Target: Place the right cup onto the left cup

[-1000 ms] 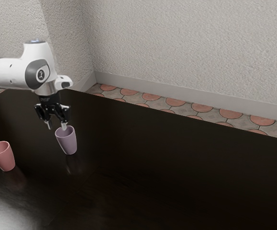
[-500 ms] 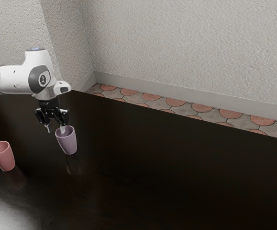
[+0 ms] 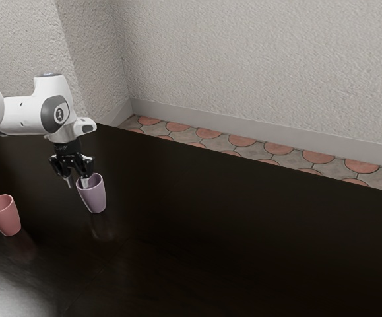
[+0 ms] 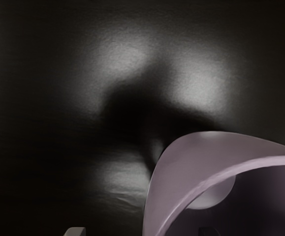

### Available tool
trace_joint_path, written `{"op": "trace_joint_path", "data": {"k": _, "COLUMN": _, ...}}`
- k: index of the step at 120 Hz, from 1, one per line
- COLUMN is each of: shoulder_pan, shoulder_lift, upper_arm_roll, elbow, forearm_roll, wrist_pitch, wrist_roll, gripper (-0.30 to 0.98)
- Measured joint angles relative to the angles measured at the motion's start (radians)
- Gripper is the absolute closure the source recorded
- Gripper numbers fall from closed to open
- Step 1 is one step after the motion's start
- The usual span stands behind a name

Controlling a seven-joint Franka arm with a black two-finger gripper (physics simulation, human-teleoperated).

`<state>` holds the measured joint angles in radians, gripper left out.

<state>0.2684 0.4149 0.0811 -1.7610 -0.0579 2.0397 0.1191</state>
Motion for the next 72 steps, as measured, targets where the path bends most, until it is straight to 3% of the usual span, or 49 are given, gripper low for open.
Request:
{"op": "trace_joint_path", "data": {"k": 33, "shoulder_pan": 0.003, "shoulder_lift": 0.0, "upper_arm_roll": 0.0, "elbow": 0.002, "forearm_roll": -0.006, "wrist_pitch": 0.0, "wrist_roll": 0.013, "gripper": 0.69}}
{"op": "trace_joint_path", "data": {"k": 72, "shoulder_pan": 0.003, "shoulder_lift": -0.004, "upper_arm_roll": -0.004, "elbow": 0.002, "forearm_roll": -0.008, "wrist_pitch": 0.01, "wrist_roll": 0.02, "gripper": 0.77}}
